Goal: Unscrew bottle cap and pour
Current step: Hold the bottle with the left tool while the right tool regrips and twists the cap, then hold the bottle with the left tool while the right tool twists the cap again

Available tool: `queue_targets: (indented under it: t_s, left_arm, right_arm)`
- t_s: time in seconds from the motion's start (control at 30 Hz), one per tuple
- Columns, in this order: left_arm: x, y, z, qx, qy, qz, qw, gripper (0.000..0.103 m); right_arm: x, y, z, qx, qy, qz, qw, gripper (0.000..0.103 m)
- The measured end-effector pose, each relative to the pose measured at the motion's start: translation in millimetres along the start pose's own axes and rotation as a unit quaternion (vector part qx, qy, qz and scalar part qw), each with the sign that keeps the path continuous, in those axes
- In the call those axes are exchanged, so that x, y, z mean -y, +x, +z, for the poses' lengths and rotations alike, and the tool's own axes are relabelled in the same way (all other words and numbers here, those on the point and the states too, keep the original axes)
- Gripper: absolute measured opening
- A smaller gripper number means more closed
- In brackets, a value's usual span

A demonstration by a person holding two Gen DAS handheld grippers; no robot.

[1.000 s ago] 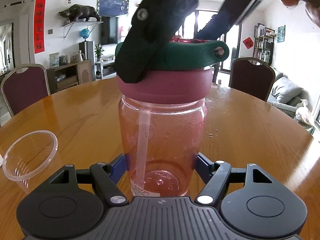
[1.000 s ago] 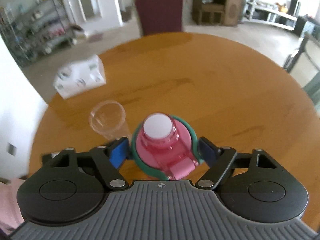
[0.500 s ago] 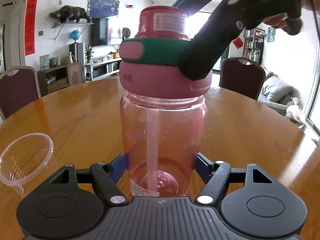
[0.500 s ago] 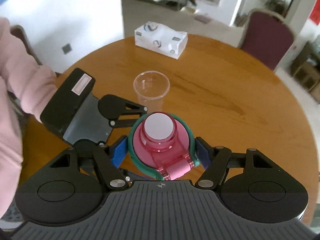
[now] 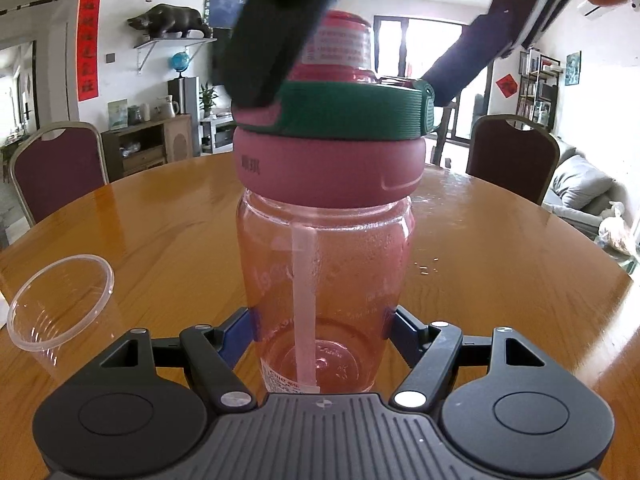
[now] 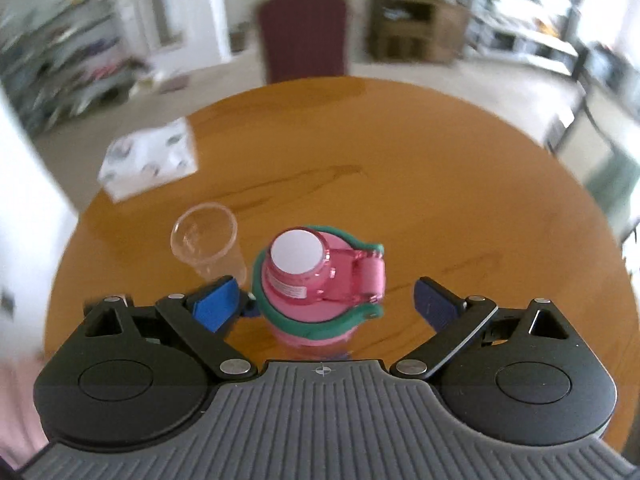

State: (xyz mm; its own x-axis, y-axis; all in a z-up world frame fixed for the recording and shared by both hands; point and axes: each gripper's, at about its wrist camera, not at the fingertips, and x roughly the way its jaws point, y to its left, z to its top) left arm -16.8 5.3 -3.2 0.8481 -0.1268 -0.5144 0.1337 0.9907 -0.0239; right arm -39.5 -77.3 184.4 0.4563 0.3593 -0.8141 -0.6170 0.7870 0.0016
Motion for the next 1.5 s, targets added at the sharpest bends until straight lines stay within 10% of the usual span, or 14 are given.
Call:
queue_targets:
  t_s: [0.1,0.33,0.47,0.57,0.73,0.9,1.13,1.5]
  left_arm:
    - [2,0,1,-0.001,-0.002,0.002,1.0000,0.071]
    - [-6,-3,0,0.002,0.000,-0.023,0.9997,0.071]
    - [-9,-3,1,0.001,0.005,-0.037,0.9993,0.071]
    - [-8,-4,0,0.002,0.014,-0.044,0.9989,0.071]
    - [-5,-1,3,-0.001,0.007,-0.037,0.9993,0.071]
    - [3,-1,1,0.000,0.008,-0.020,0.9998,0.071]
    - [10,-2,1,0.000,0.000,0.002,1.0000,0.071]
    - [8,-5,2,-0.004,-0.005,0.002,1.0000,0.071]
  right_arm:
    - [-9,8,-1,-0.009,0.001,-0.023,1.000,0.078]
    - [-1,5,6,-0.026,-0.102,0.021,0.994,0.076]
    - [20,8,26,-0.056,-0.224,0.109,0.967,0.076]
    - [32,11,36,-0.058,-0.365,0.193,0.909,0.076]
    - [43,24,59,-0.086,-0.391,0.247,0.882,0.076]
    - [34,-3,33,-0.020,-0.319,0.191,0.928,0.097]
    - [19,-16,9,0.023,-0.087,0.060,0.994,0.095]
    - [-13,2,1,-0.005,-0.040,-0.034,0.999,0.072]
